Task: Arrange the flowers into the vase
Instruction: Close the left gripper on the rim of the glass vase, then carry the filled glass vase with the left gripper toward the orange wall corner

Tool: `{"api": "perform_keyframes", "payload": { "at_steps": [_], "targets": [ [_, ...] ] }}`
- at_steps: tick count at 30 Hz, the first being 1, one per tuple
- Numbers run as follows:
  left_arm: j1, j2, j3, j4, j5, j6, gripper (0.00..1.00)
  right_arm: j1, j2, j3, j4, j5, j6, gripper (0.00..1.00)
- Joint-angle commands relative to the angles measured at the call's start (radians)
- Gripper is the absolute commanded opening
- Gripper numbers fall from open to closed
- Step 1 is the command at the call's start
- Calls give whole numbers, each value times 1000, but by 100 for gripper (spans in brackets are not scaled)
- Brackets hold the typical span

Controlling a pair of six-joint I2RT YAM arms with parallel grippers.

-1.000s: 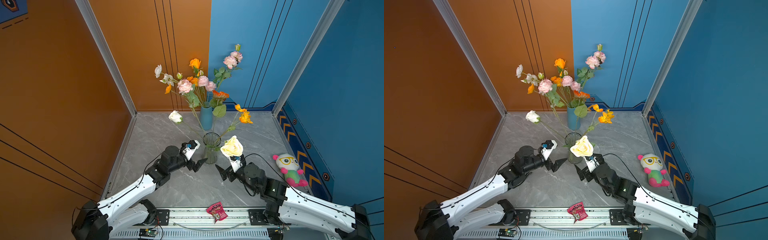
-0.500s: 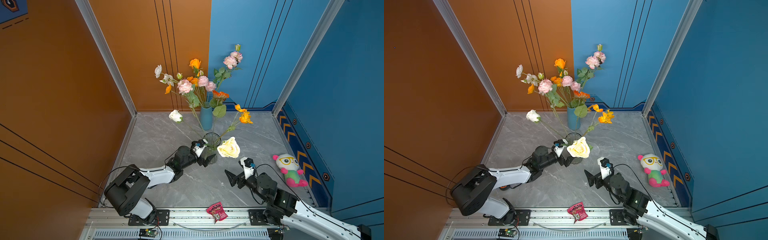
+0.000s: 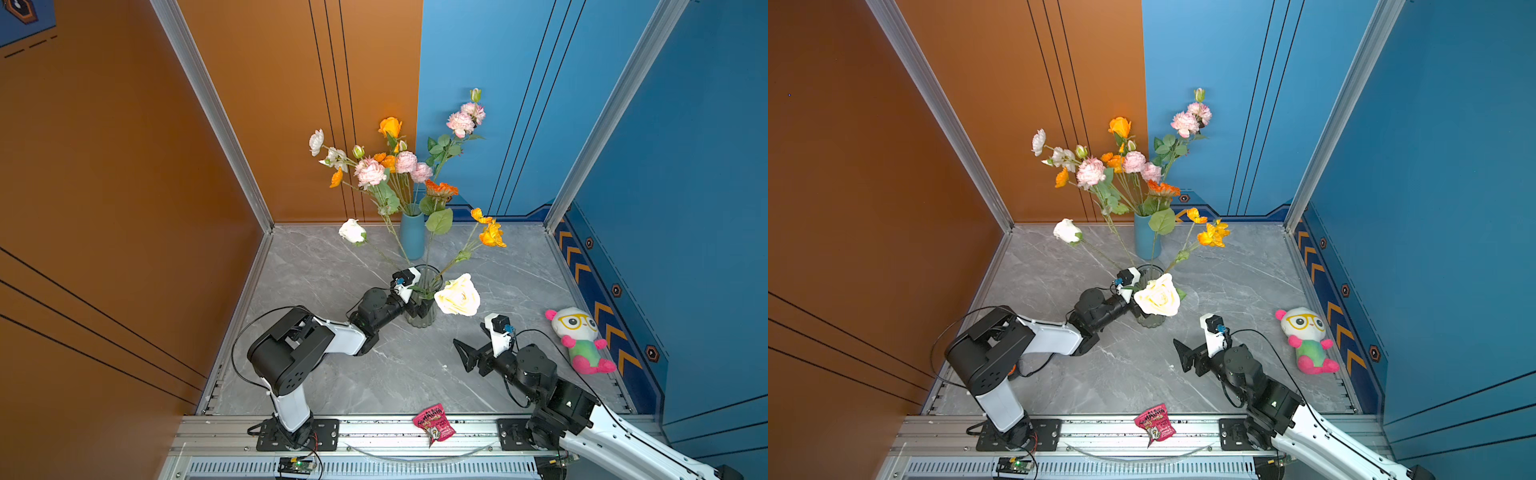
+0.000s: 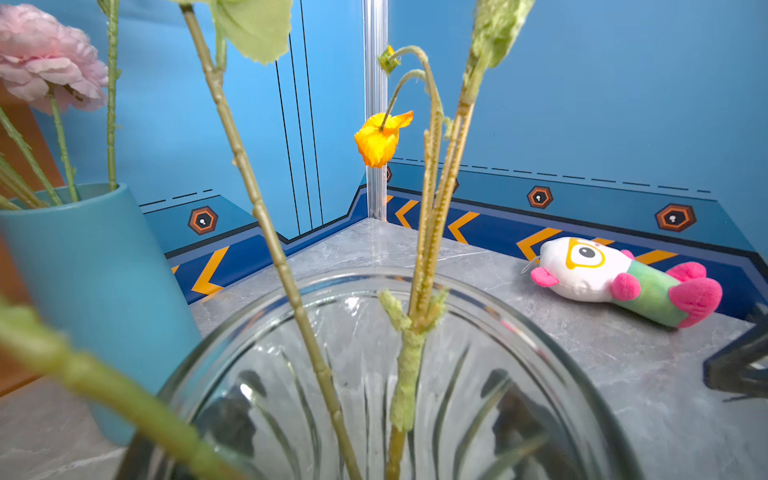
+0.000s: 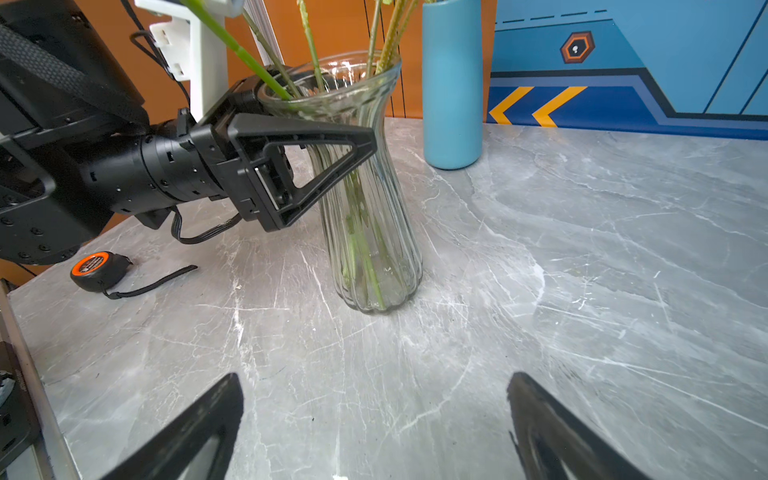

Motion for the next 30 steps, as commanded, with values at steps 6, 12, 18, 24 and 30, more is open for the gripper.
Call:
{"api": "perform_keyframes", "payload": {
  "at_steps": [6, 12, 18, 24, 30],
  "targets": [
    [-3, 69, 32, 158, 40, -25, 62, -49, 17, -2, 46, -103, 10, 100],
    [-1, 18, 20, 158, 50, 27, 46, -53, 16, 0, 40, -113, 13, 100],
    [48, -66, 30, 158, 151, -68, 31, -54, 42, 33, 38, -115, 10, 100],
    [73, -150, 46, 120, 209, -75, 22, -50, 62, 33, 53, -132, 26, 100],
    [77, -297, 67, -59, 208, -44, 17, -43, 50, 37, 56, -130, 40, 100]
  ]
}}
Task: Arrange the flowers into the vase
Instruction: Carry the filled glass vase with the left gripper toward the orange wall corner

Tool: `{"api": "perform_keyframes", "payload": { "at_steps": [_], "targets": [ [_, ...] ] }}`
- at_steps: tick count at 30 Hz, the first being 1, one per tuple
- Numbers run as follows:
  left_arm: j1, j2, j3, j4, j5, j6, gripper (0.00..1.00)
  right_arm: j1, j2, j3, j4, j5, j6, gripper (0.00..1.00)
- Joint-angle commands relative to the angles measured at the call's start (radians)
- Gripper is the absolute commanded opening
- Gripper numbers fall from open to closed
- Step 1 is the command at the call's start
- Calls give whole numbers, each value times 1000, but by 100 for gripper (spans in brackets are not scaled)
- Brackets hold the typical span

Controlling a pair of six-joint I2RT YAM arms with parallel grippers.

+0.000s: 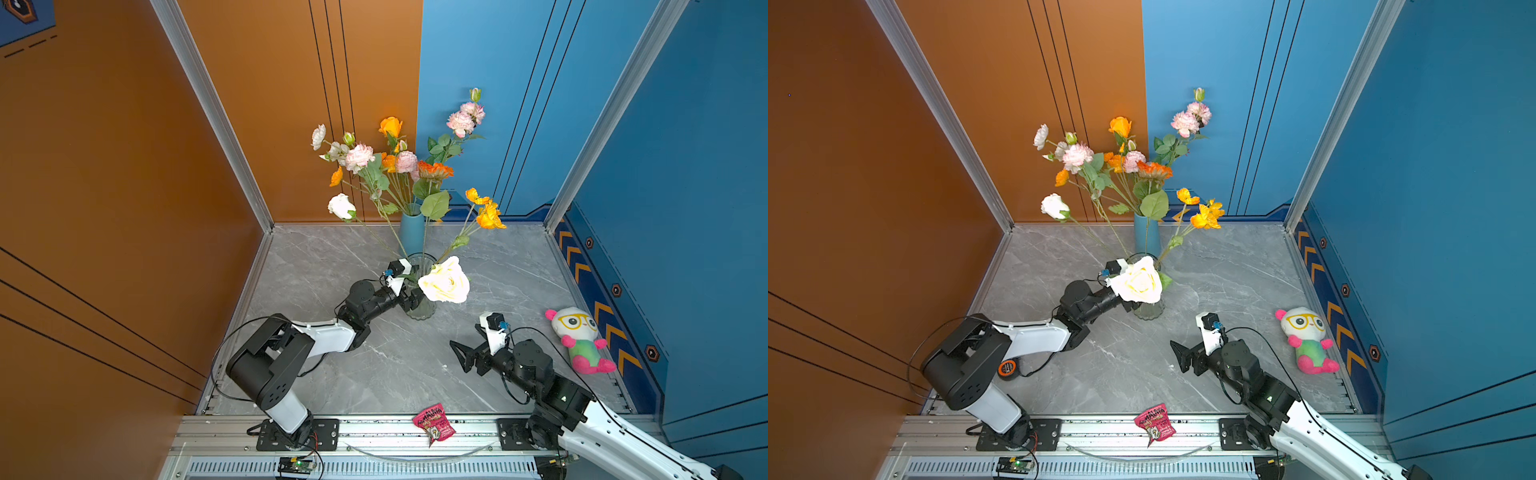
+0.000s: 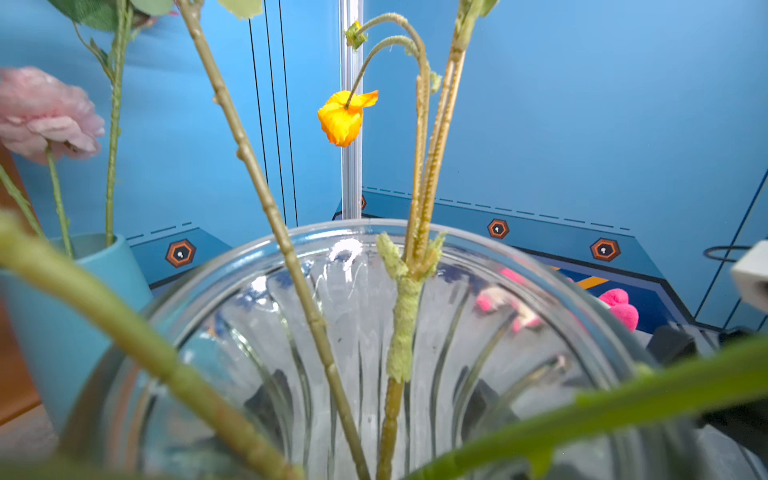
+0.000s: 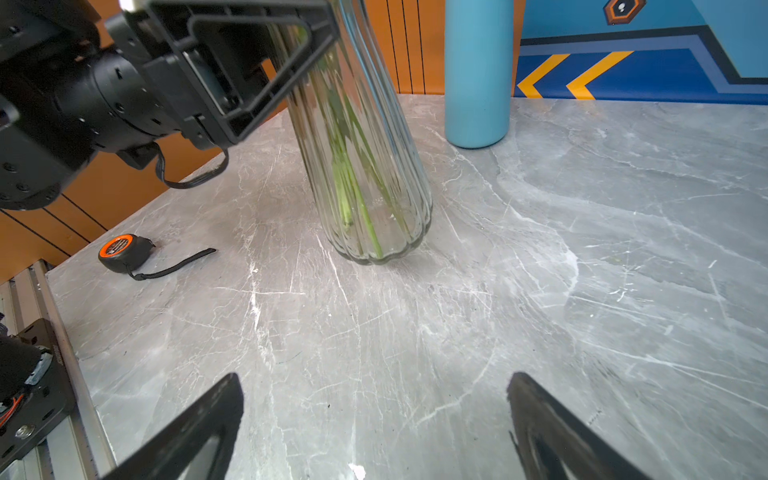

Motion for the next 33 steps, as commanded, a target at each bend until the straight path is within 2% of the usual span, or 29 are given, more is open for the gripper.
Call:
{"api": "perform_keyframes", "payload": {
  "at_steps": [1, 4, 10, 16, 18, 22, 26, 29, 33],
  "targets": [
    [-1, -146, 65, 20, 30, 27, 17, 5, -8, 36, 36, -14, 24, 100],
    [-15, -256, 82, -131, 6, 82, 16, 11, 8, 42, 70, -14, 23, 100],
    [-5, -469, 158, -531, -136, 206, 15, 26, 123, 111, 129, -15, 6, 100],
    [173, -600, 165, -680, -121, 205, 14, 46, 336, 292, 195, -66, 14, 100],
    [240, -635, 169, -723, -131, 215, 14, 75, 407, 351, 226, -44, 16, 100],
    [417, -672, 168, -765, -118, 179, 14, 154, 565, 476, 209, 19, -13, 100],
    [585, -678, 137, -700, -68, 114, 13, 229, 657, 495, 270, 52, -24, 100],
    [675, -655, 119, -641, -51, 76, 13, 248, 700, 471, 315, 46, 8, 100],
    [709, -604, 79, -533, -72, 48, 11, 265, 723, 442, 355, 46, 34, 100]
  ]
}}
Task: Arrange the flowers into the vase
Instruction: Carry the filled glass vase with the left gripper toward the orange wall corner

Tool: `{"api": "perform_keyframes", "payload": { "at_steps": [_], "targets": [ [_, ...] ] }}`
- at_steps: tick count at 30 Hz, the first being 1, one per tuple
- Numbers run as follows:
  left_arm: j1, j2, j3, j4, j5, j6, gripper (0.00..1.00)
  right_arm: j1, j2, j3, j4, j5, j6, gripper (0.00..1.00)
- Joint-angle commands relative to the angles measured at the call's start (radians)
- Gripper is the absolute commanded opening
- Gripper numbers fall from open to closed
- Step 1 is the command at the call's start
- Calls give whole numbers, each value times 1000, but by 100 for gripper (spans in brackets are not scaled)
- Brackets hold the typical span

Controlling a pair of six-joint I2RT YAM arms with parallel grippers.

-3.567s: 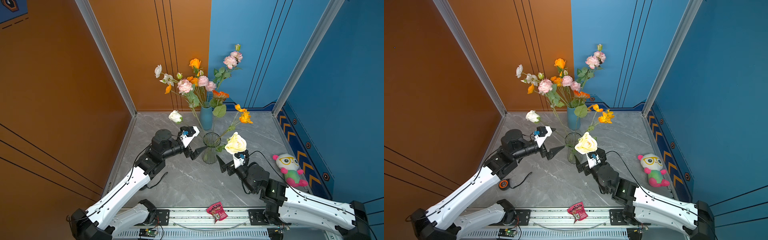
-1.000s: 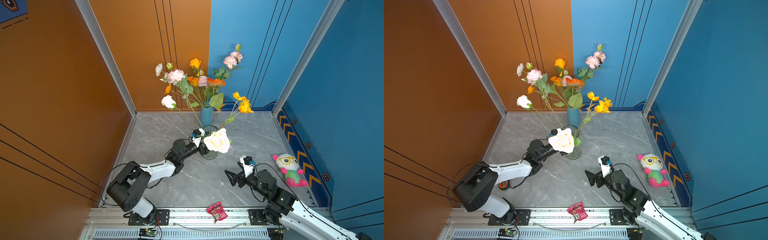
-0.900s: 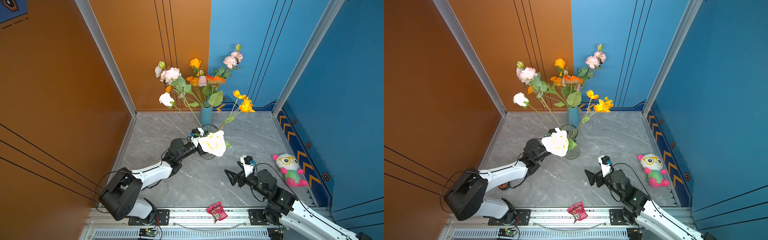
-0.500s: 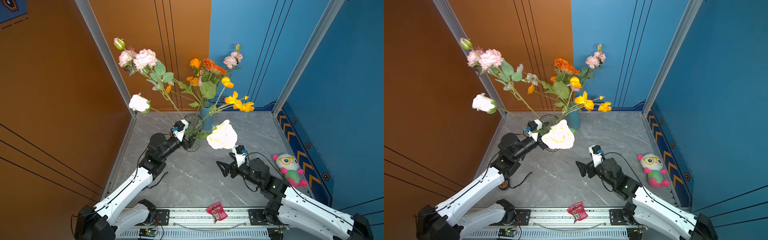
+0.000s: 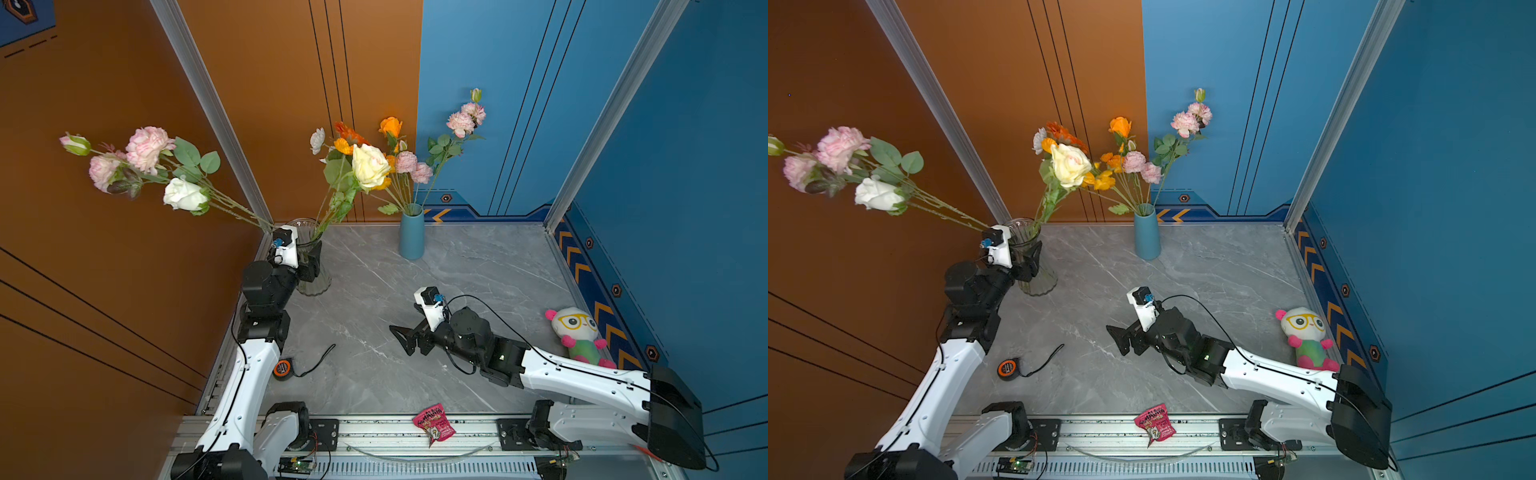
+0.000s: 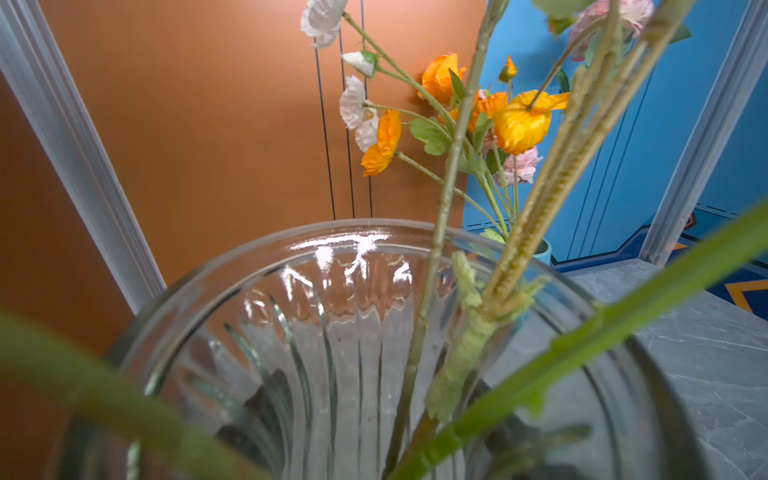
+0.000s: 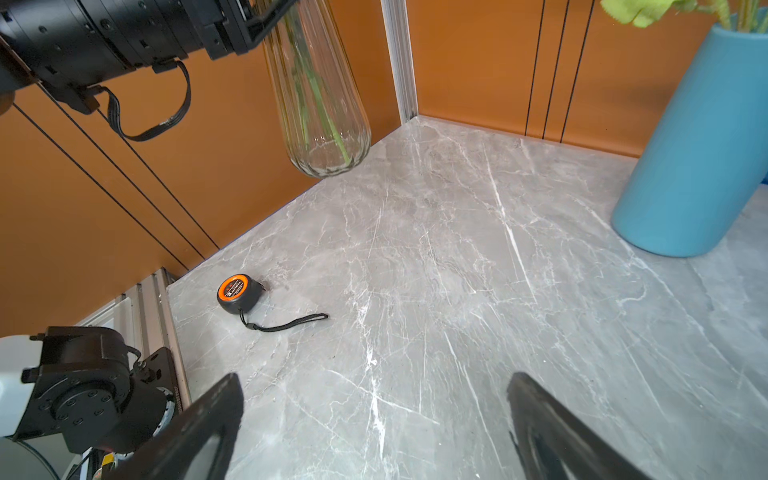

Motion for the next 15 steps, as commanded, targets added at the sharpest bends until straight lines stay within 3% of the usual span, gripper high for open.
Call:
{"api": "perform_keyframes", "payload": {
  "at_steps": [1, 10, 15],
  "targets": [
    [12, 11, -14, 311, 11, -66, 11, 15, 9, -23, 62, 25, 25, 100],
    [42, 110, -39, 445, -51, -115, 10, 20, 11, -41, 63, 24, 28, 100],
    [42, 167, -42, 493, -11, -100, 10, 21, 28, -39, 78, 8, 36, 100]
  ]
}}
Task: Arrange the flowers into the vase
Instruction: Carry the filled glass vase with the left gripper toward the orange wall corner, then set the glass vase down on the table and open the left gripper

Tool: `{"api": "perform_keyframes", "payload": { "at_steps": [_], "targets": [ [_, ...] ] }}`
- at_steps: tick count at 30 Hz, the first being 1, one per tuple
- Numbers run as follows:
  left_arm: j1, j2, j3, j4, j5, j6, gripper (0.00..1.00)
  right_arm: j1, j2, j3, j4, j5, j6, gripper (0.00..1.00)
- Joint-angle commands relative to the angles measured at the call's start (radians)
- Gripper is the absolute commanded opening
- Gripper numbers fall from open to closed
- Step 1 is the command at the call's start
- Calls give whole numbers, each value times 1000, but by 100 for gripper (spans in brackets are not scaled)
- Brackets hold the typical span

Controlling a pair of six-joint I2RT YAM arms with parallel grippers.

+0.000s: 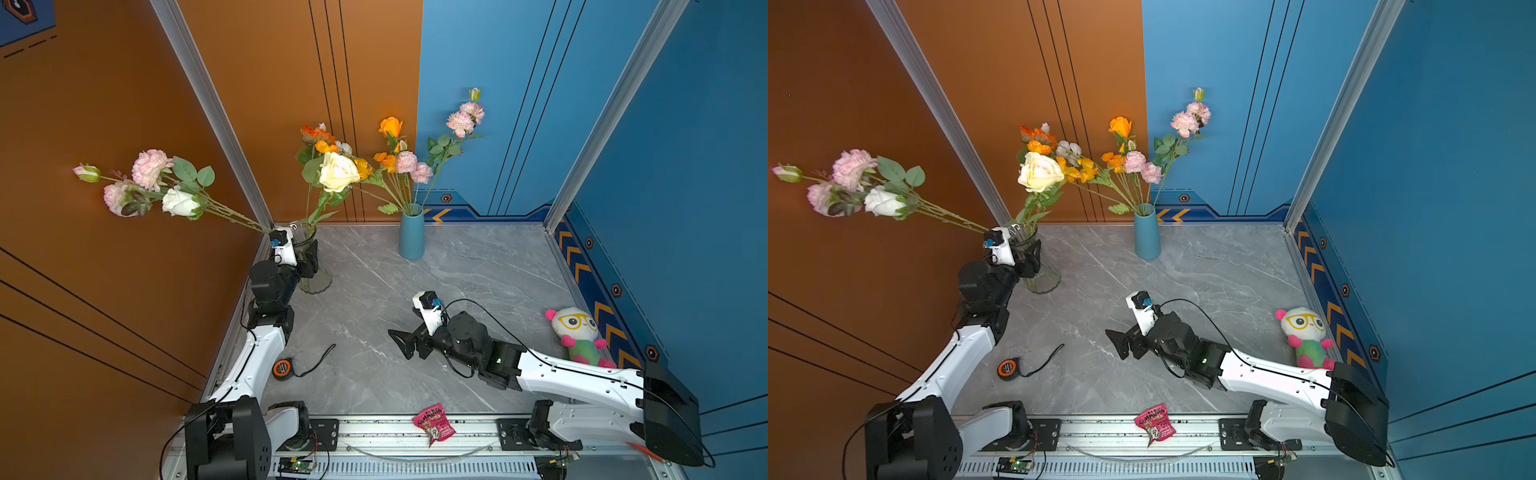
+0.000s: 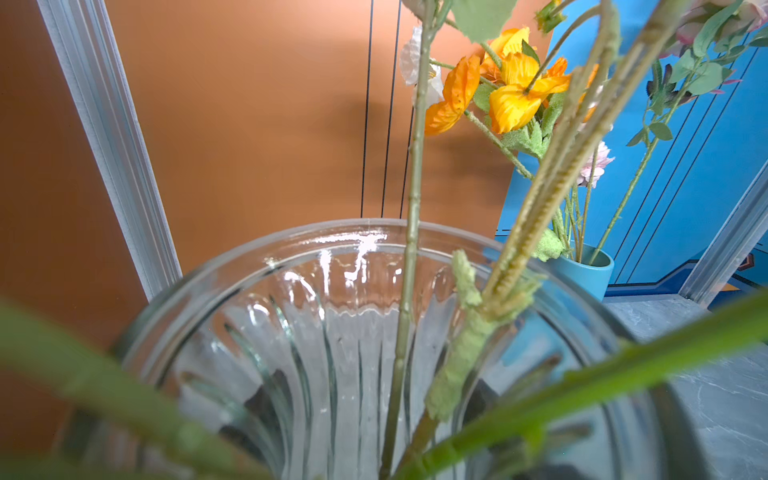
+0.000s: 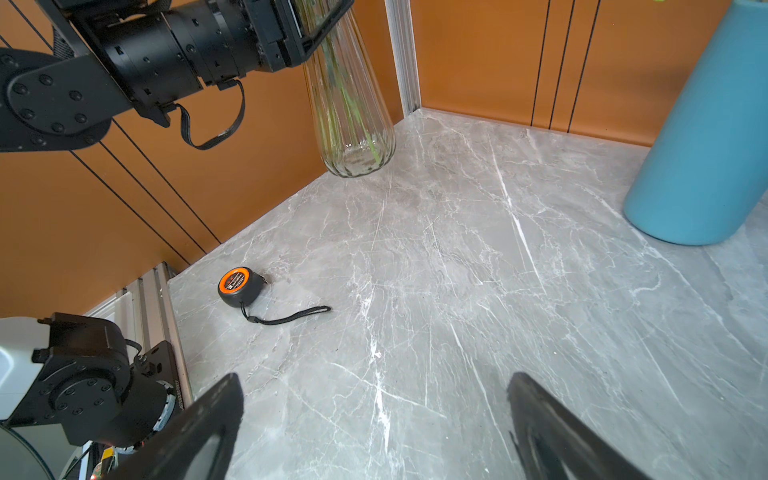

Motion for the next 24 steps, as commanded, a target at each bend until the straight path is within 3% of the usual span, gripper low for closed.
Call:
{"api": "perform_keyframes", "payload": {
  "at_steps": [1, 11, 14, 16, 24],
  "targets": [
    [5, 10, 21, 271, 27, 0, 10, 4, 19, -12, 35, 0, 25, 100],
    [-11, 283, 38, 553, -17, 36, 8, 15, 9, -21, 44, 39, 7, 100],
    [-39, 379, 48, 671, -38, 95, 7, 12, 8, -8, 30, 69, -16, 100],
    [-60, 433, 69, 705, -50, 138, 7, 10, 7, 4, 16, 70, -28, 100],
    [-74, 614, 159, 804, -77, 107, 3, -26, 15, -8, 22, 45, -33, 100]
  ]
}}
